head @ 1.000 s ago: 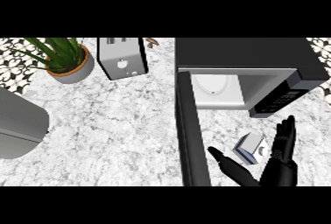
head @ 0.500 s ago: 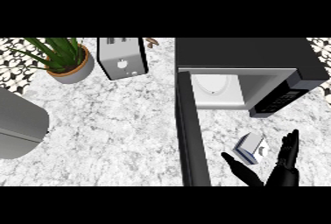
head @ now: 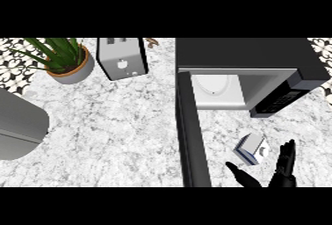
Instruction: Pick up the milk, place it into the microwave and close the microwave
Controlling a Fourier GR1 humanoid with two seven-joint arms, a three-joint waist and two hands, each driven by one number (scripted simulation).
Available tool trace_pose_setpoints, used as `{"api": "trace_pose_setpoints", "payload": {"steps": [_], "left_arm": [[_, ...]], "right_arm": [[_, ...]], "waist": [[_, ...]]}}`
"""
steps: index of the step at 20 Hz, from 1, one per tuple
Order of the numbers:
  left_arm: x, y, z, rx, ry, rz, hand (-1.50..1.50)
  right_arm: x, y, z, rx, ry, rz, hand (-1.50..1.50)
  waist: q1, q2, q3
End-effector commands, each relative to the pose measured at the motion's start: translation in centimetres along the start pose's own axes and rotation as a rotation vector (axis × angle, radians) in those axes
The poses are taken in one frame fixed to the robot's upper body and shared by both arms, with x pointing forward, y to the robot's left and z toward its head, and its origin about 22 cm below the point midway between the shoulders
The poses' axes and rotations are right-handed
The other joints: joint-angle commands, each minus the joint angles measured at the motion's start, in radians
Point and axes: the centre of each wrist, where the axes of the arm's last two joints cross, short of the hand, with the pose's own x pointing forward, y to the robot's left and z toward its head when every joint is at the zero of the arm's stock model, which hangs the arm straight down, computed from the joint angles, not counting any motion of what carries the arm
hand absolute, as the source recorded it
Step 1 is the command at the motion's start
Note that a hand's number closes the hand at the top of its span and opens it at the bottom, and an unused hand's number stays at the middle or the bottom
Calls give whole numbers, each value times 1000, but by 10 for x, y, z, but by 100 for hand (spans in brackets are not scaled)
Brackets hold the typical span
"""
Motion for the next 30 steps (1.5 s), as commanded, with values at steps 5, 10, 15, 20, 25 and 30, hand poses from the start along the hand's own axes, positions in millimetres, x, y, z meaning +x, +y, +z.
{"api": "trace_pose_setpoints", "payload": {"steps": [5, 10, 15, 20, 25, 30], "left_arm": [[16, -2, 4, -9, -40, 52, -150], [23, -1, 7, -7, -50, 53, -150], [17, -1, 7, -7, -52, 54, -150], [21, -8, 7, -26, -43, 57, -150], [19, 8, 14, -13, -63, 60, -150], [15, 4, 8, -23, -55, 61, -150]], "right_arm": [[-39, -8, -3, 5, -3, 16, -150], [-57, 5, -18, -13, 1, 41, -150], [-77, -7, -18, 9, 9, 65, -150], [-85, 6, -35, 58, -26, -11, 150], [-83, -7, -59, 58, -166, 94, 150], [-80, 12, -54, 181, -200, -8, 150]], "waist": [[3, 0, 0], [6, 1, 0], [5, 1, 0], [11, 2, 1], [16, 0, 0], [9, 1, 0]]}}
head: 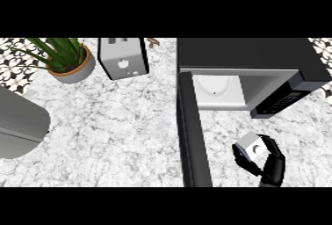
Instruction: Pick up the milk, place it into the microwave and close the microwave
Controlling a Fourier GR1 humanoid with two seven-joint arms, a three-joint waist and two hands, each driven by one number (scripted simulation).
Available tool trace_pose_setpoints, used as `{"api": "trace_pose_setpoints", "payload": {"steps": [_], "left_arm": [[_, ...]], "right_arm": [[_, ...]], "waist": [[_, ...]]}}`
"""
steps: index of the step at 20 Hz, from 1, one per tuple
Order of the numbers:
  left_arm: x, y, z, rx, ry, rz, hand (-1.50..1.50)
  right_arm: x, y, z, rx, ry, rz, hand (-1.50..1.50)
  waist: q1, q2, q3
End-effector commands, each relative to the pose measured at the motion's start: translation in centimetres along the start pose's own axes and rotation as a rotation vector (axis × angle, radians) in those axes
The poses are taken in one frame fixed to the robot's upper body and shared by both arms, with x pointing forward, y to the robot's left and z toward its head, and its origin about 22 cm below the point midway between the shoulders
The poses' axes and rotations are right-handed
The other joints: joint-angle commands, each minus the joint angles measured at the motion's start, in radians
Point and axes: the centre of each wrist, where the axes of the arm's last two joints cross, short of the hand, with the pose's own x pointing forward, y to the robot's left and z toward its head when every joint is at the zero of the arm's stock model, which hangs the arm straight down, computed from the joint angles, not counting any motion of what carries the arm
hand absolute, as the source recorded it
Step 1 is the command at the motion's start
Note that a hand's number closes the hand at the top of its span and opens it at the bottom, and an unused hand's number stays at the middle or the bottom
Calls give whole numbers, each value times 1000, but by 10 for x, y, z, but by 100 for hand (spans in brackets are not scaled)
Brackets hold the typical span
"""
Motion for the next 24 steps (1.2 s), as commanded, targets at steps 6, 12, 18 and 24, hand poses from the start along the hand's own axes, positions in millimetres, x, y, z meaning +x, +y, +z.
{"api": "trace_pose_setpoints", "payload": {"steps": [6, 12, 18, 24], "left_arm": [[16, 1, 2, -37, -64, 30, -150], [3, 1, -3, -6, -57, 46, -150], [2, 12, 4, 1, -42, 24, -150], [16, 16, 22, 0, -32, 31, -150]], "right_arm": [[10, -37, -77, 464, -151, -175, 150], [26, -8, -78, 627, -190, -324, 150], [63, -3, -103, 618, -257, -305, 150], [89, 19, -93, 593, -246, -281, 150]], "waist": [[30, 4, 6], [-5, 1, 2], [-10, -1, 2], [-2, -1, 2]]}}
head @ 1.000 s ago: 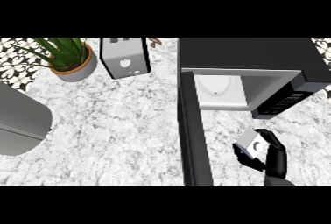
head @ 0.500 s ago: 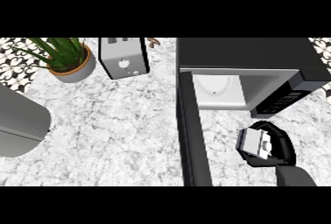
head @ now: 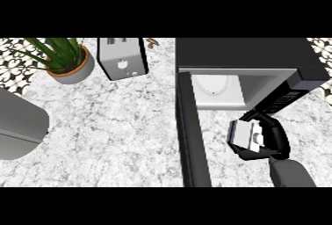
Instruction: Pick up the milk, place it into the microwave and close the microwave
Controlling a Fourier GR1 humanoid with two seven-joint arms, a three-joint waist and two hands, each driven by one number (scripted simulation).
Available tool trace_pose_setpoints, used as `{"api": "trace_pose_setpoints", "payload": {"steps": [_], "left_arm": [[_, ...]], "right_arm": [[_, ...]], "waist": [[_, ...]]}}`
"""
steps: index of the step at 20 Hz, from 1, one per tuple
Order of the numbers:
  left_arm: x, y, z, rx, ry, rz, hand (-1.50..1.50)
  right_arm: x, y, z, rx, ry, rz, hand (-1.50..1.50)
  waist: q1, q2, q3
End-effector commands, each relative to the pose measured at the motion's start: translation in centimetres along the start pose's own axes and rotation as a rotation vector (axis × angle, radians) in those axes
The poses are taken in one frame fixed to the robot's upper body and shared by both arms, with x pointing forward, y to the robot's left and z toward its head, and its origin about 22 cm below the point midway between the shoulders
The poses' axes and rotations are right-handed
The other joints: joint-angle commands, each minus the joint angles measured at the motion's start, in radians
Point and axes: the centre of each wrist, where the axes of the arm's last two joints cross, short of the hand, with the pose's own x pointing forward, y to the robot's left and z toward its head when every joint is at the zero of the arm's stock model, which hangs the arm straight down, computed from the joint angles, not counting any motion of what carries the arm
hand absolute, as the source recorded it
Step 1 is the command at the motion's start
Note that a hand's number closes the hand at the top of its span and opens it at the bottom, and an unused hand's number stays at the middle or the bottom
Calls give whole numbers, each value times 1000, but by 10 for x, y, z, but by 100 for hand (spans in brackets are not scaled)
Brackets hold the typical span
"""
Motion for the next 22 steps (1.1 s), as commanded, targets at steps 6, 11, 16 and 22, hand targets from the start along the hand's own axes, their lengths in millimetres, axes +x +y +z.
{"api": "trace_pose_setpoints", "payload": {"steps": [6, 11, 16, 22], "left_arm": [[11, 5, 4, 3, -52, 45, -150], [-4, 21, -14, 2, -51, 27, -150], [1, -3, -12, -7, -30, 50, -150], [1, 11, -9, -34, -58, 44, -150]], "right_arm": [[42, 28, -72, -10, -18, 88, 150], [39, 42, -123, 12, -2, 254, 150], [31, 60, -152, -14, 42, 335, 150], [22, 53, -175, -60, 80, 435, 150]], "waist": [[7, 1, 0], [15, 8, 0], [23, 10, 1], [50, 17, 2]]}}
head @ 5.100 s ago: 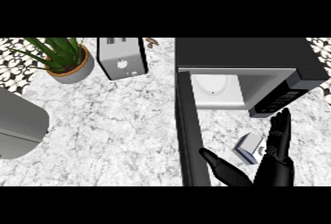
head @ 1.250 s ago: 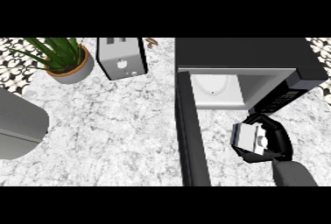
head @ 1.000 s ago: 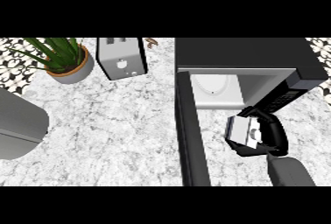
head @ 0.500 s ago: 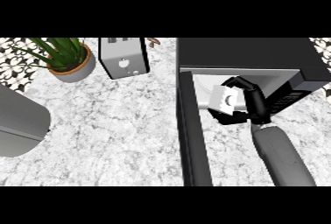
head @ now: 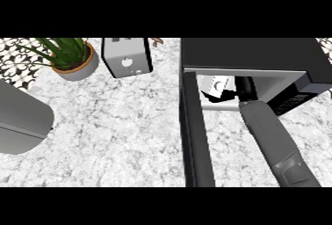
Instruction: Pick up the milk, place it into the microwave and close the microwave
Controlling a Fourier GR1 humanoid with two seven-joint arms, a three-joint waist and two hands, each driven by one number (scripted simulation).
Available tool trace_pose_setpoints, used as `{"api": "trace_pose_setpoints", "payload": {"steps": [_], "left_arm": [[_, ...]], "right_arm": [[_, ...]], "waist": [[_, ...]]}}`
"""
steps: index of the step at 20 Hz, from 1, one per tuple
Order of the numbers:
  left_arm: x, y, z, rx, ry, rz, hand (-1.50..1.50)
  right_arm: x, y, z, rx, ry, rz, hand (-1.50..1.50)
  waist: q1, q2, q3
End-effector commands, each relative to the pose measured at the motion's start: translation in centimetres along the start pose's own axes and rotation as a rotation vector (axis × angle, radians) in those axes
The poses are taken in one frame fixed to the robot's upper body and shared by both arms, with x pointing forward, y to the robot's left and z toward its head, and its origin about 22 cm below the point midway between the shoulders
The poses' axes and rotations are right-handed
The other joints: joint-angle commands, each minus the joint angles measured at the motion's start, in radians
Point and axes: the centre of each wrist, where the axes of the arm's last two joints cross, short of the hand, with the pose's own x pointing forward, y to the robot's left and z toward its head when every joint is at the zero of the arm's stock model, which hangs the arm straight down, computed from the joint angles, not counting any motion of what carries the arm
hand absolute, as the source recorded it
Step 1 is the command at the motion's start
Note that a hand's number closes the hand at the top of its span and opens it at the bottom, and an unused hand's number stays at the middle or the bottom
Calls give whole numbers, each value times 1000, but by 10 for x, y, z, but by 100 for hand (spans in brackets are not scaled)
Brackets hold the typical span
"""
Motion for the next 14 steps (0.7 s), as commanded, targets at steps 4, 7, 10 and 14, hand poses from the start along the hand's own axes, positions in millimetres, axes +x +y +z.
{"api": "trace_pose_setpoints", "payload": {"steps": [4, 7, 10, 14], "left_arm": [[-2, 0, -12, -19, -37, 18, -150], [-10, 0, -5, -31, -16, 35, -150], [0, -2, -10, -45, -44, 31, -150], [-6, -1, -15, -67, -13, 42, -150]], "right_arm": [[-5, -9, -25, -76, 22, 95, 150], [-4, -27, -35, -130, 53, 165, 150], [-9, -27, -31, -212, 13, 256, 150], [-2, -41, -45, -212, -43, 359, 150]], "waist": [[29, 17, -2], [45, 20, -2], [56, 26, -1], [65, 35, -1]]}}
